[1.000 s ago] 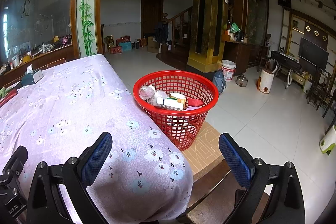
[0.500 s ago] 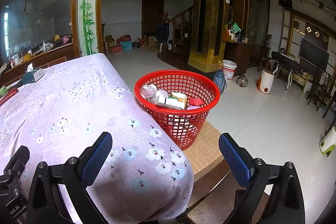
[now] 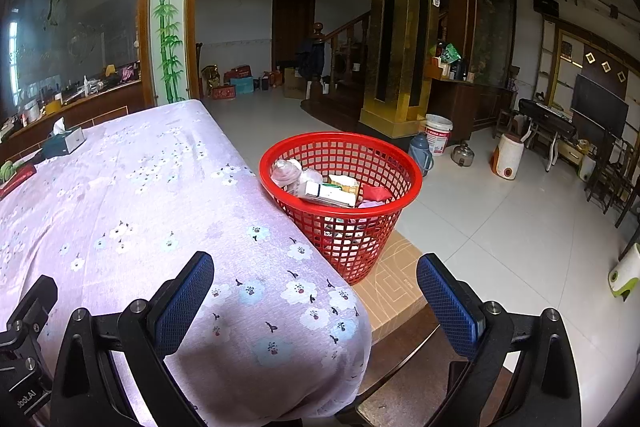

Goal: Collect trash

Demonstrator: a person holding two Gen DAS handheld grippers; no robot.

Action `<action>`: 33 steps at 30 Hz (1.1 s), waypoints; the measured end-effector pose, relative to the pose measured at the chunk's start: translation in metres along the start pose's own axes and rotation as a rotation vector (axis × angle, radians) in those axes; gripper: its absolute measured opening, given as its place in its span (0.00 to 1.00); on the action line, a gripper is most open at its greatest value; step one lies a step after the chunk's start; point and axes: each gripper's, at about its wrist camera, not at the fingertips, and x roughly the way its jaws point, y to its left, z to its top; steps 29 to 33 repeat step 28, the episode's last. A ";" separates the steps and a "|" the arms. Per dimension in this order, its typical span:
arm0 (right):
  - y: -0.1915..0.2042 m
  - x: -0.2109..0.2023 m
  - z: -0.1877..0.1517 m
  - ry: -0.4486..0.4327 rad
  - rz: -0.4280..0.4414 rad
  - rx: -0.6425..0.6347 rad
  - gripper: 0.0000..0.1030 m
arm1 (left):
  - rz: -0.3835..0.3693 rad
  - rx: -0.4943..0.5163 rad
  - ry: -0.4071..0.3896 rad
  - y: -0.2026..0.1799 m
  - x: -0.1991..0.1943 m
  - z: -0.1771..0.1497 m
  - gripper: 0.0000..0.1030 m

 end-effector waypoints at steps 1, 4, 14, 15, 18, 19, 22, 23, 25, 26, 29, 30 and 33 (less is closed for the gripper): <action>0.001 0.000 0.000 0.000 0.001 -0.001 0.99 | -0.001 -0.003 0.000 0.000 0.000 0.000 0.98; 0.004 0.000 0.002 -0.003 0.012 -0.005 0.99 | 0.005 -0.023 0.003 0.005 -0.002 0.000 0.98; 0.084 -0.008 0.020 0.071 0.286 -0.195 0.99 | 0.232 -0.177 0.070 0.101 -0.035 -0.015 0.98; 0.099 -0.007 0.020 0.104 0.341 -0.219 0.99 | 0.296 -0.189 0.093 0.115 -0.039 -0.021 0.98; 0.138 0.001 0.019 0.180 0.439 -0.271 0.99 | 0.512 -0.216 0.144 0.153 -0.045 -0.040 0.98; 0.152 0.005 0.019 0.199 0.467 -0.286 0.99 | 0.549 -0.232 0.161 0.163 -0.043 -0.045 0.98; 0.197 0.021 0.018 0.249 0.492 -0.327 0.99 | 0.514 -0.311 0.204 0.185 -0.036 -0.055 0.98; 0.208 0.028 0.018 0.269 0.494 -0.332 0.99 | 0.473 -0.343 0.225 0.189 -0.030 -0.058 0.98; 0.232 0.043 0.016 0.280 0.466 -0.343 0.99 | 0.349 -0.407 0.271 0.199 -0.012 -0.059 0.98; 0.245 0.053 0.013 0.304 0.448 -0.357 0.99 | 0.301 -0.437 0.295 0.204 -0.003 -0.059 0.98; 0.261 0.068 0.012 0.348 0.442 -0.355 0.99 | 0.251 -0.458 0.322 0.208 0.011 -0.060 0.98; 0.261 0.068 0.012 0.348 0.442 -0.355 0.99 | 0.251 -0.458 0.322 0.208 0.011 -0.060 0.98; 0.261 0.068 0.012 0.348 0.442 -0.355 0.99 | 0.251 -0.458 0.322 0.208 0.011 -0.060 0.98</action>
